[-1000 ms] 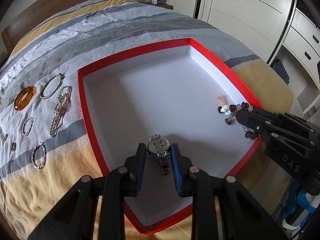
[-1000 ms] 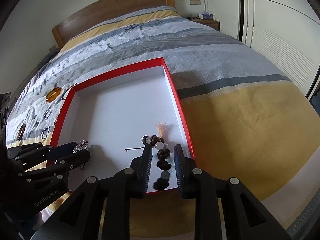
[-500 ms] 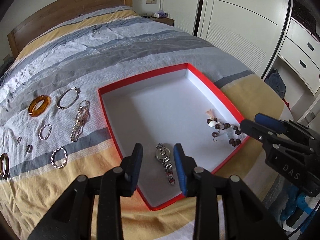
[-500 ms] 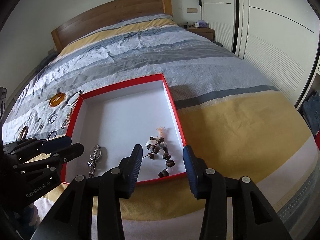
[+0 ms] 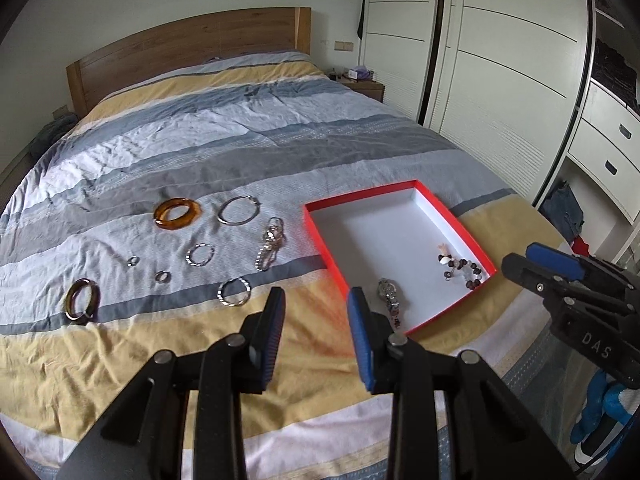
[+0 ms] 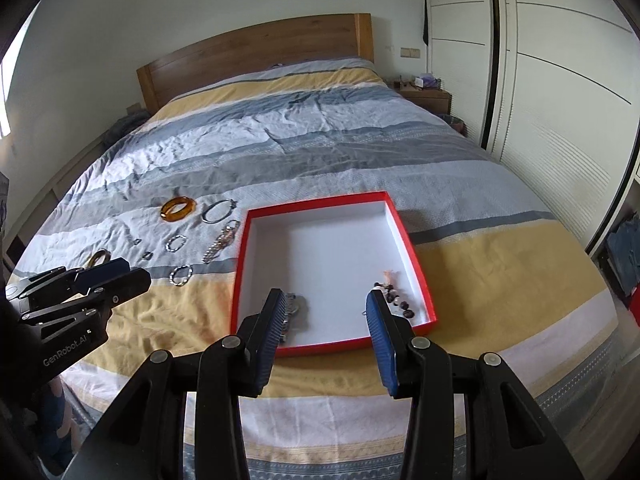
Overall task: Organize jewelry
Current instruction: 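Grasp the twisted silver hoop with the right tool while the left tool grasps the dark bangle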
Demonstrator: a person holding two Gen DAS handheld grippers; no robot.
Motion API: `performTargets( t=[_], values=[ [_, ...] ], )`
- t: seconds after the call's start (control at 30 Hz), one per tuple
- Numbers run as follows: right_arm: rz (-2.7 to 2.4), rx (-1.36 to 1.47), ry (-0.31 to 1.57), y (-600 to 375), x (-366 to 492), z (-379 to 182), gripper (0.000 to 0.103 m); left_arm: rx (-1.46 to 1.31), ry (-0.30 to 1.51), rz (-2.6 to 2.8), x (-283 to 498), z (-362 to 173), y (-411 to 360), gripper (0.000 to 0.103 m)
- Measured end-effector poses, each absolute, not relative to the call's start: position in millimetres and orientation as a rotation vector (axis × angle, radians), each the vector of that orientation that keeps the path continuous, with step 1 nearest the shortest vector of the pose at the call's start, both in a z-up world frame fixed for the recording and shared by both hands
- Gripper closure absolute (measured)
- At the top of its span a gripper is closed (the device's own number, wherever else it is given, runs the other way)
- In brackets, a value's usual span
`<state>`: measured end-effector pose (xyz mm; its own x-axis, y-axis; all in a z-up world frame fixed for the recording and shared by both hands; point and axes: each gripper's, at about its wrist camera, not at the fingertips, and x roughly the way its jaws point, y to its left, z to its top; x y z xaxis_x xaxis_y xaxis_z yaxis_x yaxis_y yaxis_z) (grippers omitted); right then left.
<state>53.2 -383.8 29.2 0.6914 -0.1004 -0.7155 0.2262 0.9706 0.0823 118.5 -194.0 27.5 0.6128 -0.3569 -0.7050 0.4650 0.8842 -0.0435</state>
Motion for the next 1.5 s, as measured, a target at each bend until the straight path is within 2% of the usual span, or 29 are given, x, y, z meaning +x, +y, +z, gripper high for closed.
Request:
performTargets(
  t=[0.33, 0.77, 1.03, 1.5],
  values=[
    [-0.066, 0.162, 0.754, -302.1, 40.9, 65.7, 0.061, 0.095, 0.711, -0.386, 82.1, 54.8, -95.0, 0.072],
    [0.028, 0.109, 0.797, -226.1, 44.6, 63.0, 0.061, 0.007, 0.807, -0.180, 85.1, 20.4, 52.4, 0.072],
    [0.059, 0.104, 0.851, -215.7, 75.0, 37.6, 0.061, -0.070, 0.879, -0.098, 121.4, -7.7, 93.4, 0.071],
    [0.123, 0.122, 0.954, -220.1, 183.7, -50.6, 0.061, -0.157, 0.960, 0.031, 238.3, -64.6, 103.0, 0.071]
  ],
)
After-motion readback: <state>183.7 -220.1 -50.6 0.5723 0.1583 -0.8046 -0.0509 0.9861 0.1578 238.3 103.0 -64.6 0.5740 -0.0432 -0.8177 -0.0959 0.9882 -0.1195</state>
